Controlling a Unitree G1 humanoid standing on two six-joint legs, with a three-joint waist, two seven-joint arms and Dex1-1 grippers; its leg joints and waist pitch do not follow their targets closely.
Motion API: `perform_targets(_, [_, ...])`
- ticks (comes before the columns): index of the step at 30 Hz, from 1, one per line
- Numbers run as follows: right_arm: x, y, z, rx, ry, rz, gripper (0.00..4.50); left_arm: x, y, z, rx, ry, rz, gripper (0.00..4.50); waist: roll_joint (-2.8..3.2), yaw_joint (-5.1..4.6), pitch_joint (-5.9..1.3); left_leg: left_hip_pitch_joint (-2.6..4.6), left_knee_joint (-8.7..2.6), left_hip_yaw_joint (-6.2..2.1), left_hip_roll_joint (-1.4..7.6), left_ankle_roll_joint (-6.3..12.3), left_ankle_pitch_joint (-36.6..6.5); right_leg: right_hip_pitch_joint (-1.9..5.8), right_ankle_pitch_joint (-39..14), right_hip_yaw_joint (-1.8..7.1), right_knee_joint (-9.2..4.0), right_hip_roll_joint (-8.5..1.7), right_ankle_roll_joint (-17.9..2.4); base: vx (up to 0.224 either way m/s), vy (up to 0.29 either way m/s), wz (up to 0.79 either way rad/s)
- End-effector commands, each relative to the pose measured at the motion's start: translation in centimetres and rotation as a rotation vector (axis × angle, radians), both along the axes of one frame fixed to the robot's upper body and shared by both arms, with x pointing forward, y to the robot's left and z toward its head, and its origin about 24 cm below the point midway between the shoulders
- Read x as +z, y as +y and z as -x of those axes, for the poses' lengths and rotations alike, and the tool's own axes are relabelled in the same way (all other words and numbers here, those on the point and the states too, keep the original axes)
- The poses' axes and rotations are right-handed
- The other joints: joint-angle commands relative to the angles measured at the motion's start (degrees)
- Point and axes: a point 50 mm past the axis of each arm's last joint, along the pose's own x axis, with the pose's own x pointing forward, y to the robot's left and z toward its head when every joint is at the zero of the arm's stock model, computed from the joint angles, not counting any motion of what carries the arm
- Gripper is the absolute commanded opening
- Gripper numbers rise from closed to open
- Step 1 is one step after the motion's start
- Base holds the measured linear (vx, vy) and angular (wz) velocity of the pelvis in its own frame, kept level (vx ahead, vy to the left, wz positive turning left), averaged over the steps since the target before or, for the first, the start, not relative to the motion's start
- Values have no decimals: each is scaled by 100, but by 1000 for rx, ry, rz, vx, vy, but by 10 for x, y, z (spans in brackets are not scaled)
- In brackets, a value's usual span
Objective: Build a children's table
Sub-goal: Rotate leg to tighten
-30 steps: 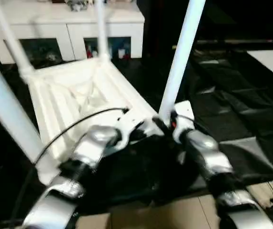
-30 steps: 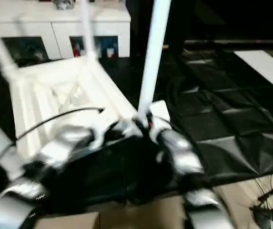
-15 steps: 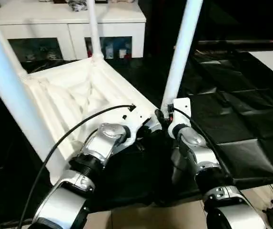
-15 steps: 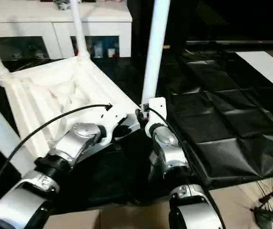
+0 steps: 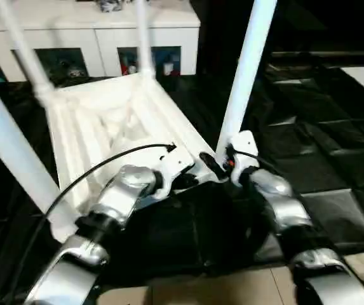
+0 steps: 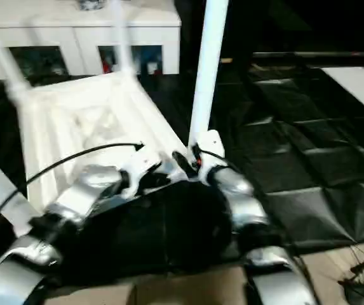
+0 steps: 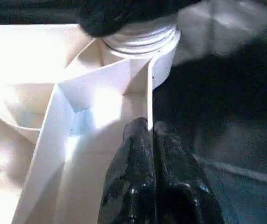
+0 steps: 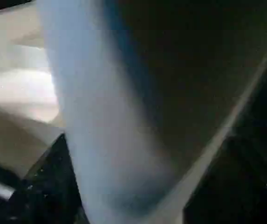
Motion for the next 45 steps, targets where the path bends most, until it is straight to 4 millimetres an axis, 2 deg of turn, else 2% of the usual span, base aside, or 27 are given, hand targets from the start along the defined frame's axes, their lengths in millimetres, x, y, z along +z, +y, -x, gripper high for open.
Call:
perform_targets(1, [6,-5,5,95,-11,-2,362,-2,-5,11,-93,39,64,0,-47,1,-312,58,-365,-76,249,575,-1198,250,-385,109,-330,-199,-1461,0,0,0])
perform_targets(2, [6,-7,9,132,-6,3,362,0,-3,13,-102,41,69,0,-48,12,-310,58,-362,-77,259,607,-1184,259,-392,109,-326,-209,-1489,0,0,0])
perform_targets(3, [5,-9,12,168,3,9,362,1,-1,14,-111,43,72,0,-50,20,-298,71,-363,-67,256,613,-1241,238,-537,109,-343,-199,-1487,0,0,0])
perform_targets(5, [3,-13,19,236,18,22,362,2,4,16,-123,47,74,0,-45,20,-289,74,-381,-75,264,547,-1338,235,-770,109,-362,-203,-1461,0,0,0])
perform_targets(10, [-3,-16,24,259,39,43,362,2,10,19,-126,54,66,0,-49,-11,-284,67,-400,-85,260,411,-1474,223,-1082,113,-382,-208,-1380,0,0,0])
perform_targets(13, [-5,-14,27,288,53,38,362,2,11,19,-123,58,65,0,-47,-1,-297,66,-383,-82,257,429,-1314,231,-890,116,-363,-205,-1388,0,0,0])
perform_targets(18, [-8,-13,28,288,67,35,362,3,8,19,-126,58,67,0,-49,8,-330,42,-335,-73,242,589,-949,256,-355,105,-302,-198,-1509,0,0,0])
perform_targets(23, [-8,-15,30,297,74,35,318,3,9,19,-130,59,63,0,-25,8,-316,48,-339,-78,249,559,-1107,243,-579,102,-319,-202,-1507,0,0,0])
perform_targets(26, [-7,-17,29,286,70,26,284,4,10,19,-130,61,60,0,-30,6,-326,46,-327,-76,245,565,-1028,252,-392,100,-297,-194,-1538,0,0,0])
perform_targets(38, [-10,-15,32,303,84,19,274,3,12,21,-144,80,53,0,-18,17,-333,53,-312,-77,246,604,-980,260,-302,93,-278,-197,-1602,0,0,0])
perform_targets(43, [-12,-12,26,227,89,2,273,1,13,19,-117,88,37,0,-13,12,-336,50,-308,-77,240,593,-933,261,-226,92,-268,-194,-1615,0,0,0])
perform_targets(45, [-20,-5,14,47,116,16,273,-4,10,10,-15,87,18,0,-2,-38,-318,36,-331,-82,229,472,-1022,248,-451,89,-285,-193,-1591,0,0,0])
